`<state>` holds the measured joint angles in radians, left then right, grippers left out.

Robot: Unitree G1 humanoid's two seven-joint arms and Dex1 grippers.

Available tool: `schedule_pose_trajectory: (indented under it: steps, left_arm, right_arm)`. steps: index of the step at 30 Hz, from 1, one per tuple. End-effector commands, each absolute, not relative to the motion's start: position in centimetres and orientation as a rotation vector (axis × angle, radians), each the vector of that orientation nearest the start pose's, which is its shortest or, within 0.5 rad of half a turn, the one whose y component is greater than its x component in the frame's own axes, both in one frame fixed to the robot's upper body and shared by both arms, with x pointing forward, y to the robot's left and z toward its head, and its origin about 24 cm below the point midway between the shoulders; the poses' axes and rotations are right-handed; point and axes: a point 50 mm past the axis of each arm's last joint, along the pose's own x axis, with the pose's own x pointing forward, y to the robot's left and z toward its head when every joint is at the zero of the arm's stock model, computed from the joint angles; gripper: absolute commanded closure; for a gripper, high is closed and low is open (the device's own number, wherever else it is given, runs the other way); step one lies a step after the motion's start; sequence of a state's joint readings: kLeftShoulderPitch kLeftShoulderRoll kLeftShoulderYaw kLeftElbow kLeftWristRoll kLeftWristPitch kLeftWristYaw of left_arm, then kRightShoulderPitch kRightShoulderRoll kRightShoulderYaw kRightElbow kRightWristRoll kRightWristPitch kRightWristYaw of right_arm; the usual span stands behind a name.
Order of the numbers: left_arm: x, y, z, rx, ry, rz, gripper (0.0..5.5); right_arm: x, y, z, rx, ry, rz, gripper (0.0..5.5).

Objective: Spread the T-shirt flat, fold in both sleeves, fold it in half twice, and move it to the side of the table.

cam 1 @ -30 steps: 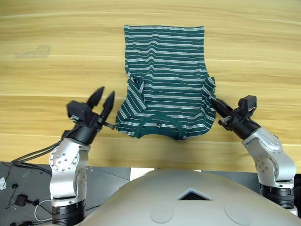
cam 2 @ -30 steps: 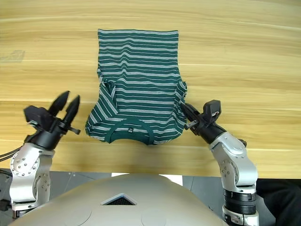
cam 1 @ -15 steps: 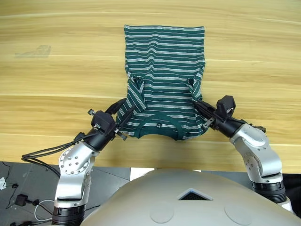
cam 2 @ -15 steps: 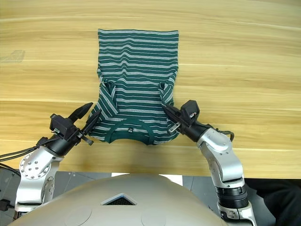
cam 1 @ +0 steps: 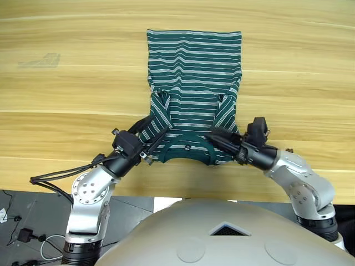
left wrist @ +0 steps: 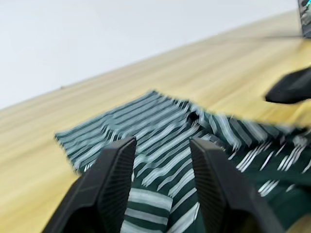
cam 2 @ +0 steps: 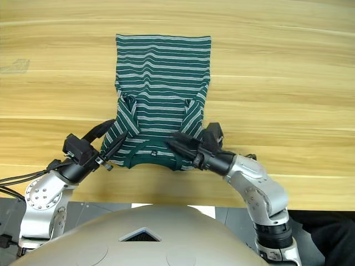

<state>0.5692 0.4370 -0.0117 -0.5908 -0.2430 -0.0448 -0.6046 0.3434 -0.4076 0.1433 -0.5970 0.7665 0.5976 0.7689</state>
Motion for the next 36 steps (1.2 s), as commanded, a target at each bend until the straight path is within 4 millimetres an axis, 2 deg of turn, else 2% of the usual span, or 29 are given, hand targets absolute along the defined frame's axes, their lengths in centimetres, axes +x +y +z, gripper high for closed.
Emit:
schedule_pose_trajectory:
  steps: [1,3,5,6,8,9,11,14,17,23,25,29,33,36]
  left_arm:
    - [13.3,18.2,9.0,0.161,-0.006,-0.725,3.4]
    - [13.9,20.9,9.2,0.28,0.012,-0.634,3.4]
    - [15.0,25.3,9.9,0.582,0.059,-0.512,3.4]
    - [15.4,27.0,10.7,0.711,0.065,-0.48,3.4]
    - [15.6,30.1,12.0,1.075,0.103,-0.482,3.4]
    - [15.7,30.9,12.1,1.214,0.129,-0.524,3.4]
    - [15.7,31.3,11.4,1.435,0.165,-0.678,3.4]
    - [16.4,30.1,10.7,1.653,0.066,-0.934,3.4]
    - [16.1,30.5,10.3,1.752,0.006,-1.114,3.4]
    - [15.2,28.5,7.7,1.651,-0.126,-1.358,3.4]
    - [15.4,28.0,6.8,1.627,-0.148,-1.4,3.4]
    - [16.5,26.5,5.2,1.618,-0.202,-1.464,3.4]
    - [18.1,25.1,4.5,1.615,-0.266,-1.474,3.4]
    - [19.0,24.8,4.1,1.626,-0.277,-1.471,3.4]
  right_arm:
    - [14.4,-13.0,9.1,0.464,0.214,1.23,3.19]
    - [17.1,-15.5,8.8,0.193,0.109,1.037,3.19]
    - [20.0,-19.7,9.7,-0.15,-0.026,0.808,3.19]
    - [20.9,-21.6,10.4,-0.318,-0.085,0.733,3.19]
    - [21.7,-24.9,11.4,-0.705,-0.184,0.641,3.19]
    - [21.6,-25.7,11.4,-0.878,-0.214,0.661,3.19]
    - [21.2,-25.8,10.3,-1.198,-0.259,0.818,3.19]
    - [20.7,-26.0,8.6,-1.459,-0.296,1.111,3.19]
    - [20.3,-25.7,8.4,-1.519,-0.386,1.311,3.19]
    - [20.0,-25.7,5.9,-1.451,-0.354,1.513,3.19]
    - [19.8,-25.5,5.0,-1.423,-0.336,1.548,3.19]
    - [19.4,-23.6,3.8,-1.354,-0.389,1.605,3.19]
    - [19.2,-22.2,2.9,-1.293,-0.417,1.62,3.19]
    - [19.0,-21.4,2.4,-1.25,-0.427,1.608,3.19]
